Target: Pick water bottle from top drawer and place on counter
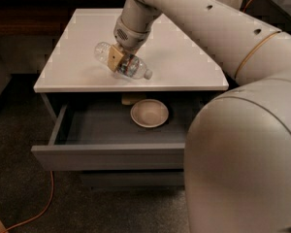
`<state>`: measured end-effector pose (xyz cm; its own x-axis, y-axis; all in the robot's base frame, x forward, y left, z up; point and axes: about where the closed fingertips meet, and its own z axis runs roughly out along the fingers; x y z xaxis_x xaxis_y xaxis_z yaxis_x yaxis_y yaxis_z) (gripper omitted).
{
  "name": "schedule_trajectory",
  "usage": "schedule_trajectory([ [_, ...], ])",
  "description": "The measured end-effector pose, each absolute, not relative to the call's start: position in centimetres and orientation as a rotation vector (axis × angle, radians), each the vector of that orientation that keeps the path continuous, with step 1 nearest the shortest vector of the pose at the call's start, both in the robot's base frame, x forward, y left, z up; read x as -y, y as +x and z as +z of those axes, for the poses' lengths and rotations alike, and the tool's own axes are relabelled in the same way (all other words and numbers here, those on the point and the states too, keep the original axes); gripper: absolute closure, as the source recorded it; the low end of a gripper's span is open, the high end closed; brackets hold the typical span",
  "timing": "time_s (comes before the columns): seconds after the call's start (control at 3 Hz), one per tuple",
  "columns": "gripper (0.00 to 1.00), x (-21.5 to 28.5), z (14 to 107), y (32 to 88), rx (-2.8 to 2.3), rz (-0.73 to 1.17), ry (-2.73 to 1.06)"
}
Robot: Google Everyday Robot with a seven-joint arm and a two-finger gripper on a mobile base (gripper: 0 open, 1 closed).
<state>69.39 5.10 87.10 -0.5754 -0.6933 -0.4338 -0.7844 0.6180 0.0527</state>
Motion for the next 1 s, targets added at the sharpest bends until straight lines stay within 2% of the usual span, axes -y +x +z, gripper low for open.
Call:
schedule_trajectory([
  [0.67, 0.05, -3.6, 84.4, 72.2, -2.494, 0.314, -1.158],
  [1.0, 0.00, -3.6, 84.2, 72.2, -2.497, 0.313, -1.160],
])
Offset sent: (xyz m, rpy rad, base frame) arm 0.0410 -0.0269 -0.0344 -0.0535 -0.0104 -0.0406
